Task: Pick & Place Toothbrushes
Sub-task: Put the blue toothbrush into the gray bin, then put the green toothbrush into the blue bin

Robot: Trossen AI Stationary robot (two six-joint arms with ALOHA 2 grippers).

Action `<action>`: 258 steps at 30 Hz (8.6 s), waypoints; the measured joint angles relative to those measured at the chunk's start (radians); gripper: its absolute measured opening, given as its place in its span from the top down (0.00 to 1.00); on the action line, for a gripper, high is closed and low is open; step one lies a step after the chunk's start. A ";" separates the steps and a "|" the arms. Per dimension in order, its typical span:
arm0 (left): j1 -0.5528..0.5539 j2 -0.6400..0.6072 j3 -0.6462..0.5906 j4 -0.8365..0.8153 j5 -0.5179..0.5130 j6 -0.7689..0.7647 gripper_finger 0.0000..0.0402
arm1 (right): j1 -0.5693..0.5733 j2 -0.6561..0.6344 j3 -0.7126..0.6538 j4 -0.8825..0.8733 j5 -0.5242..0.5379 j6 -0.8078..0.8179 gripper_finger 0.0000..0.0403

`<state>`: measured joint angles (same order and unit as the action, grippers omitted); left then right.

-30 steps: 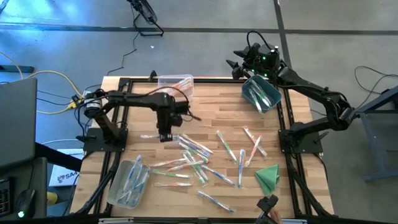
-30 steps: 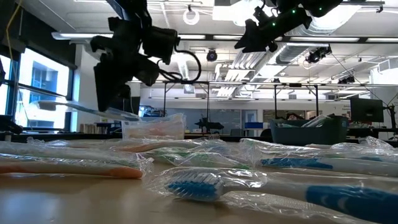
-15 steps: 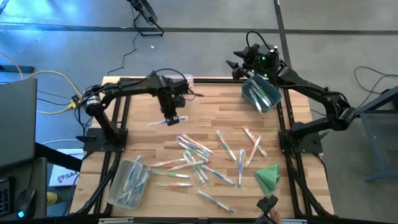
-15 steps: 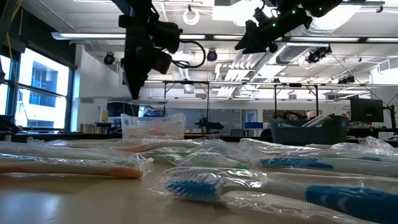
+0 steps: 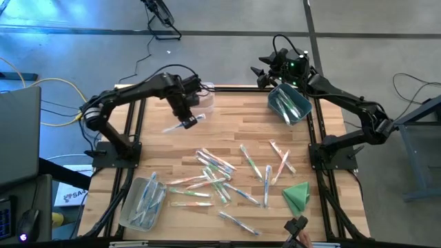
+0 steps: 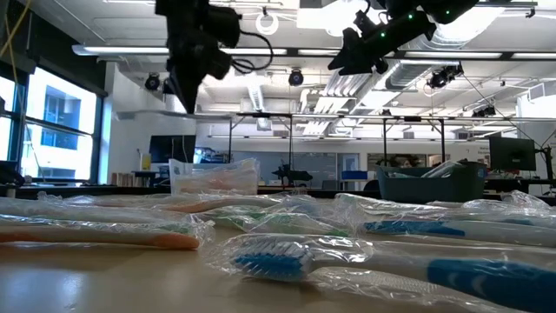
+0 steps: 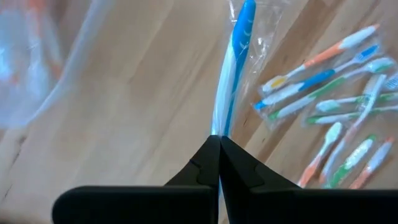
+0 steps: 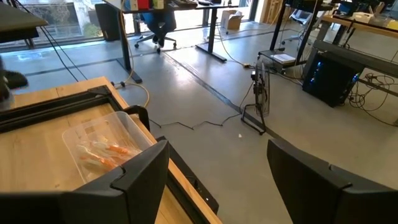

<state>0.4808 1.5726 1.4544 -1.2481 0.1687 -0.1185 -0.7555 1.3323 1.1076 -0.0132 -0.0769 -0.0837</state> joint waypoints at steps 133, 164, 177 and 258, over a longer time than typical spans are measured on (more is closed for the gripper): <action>-1.324 -0.223 -0.262 -0.011 -0.320 -1.958 0.71 | 0.000 0.000 0.000 0.168 0.001 -0.029 0.34; -0.605 -0.263 -0.262 -0.009 -0.320 -0.784 0.71 | 0.000 0.000 0.000 -0.103 0.056 -0.070 0.34; -0.268 -0.344 -0.263 0.087 -0.381 -0.410 0.87 | 0.001 0.000 0.000 -0.248 0.044 0.001 0.34; 0.134 -1.230 -0.629 0.662 -0.228 0.004 1.00 | 0.555 0.000 0.000 -0.308 0.052 0.299 0.34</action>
<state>0.6151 0.3424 0.8257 -0.5861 -0.0593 -0.1142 -0.2002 1.3323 1.1080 -0.3216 -0.0246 0.2153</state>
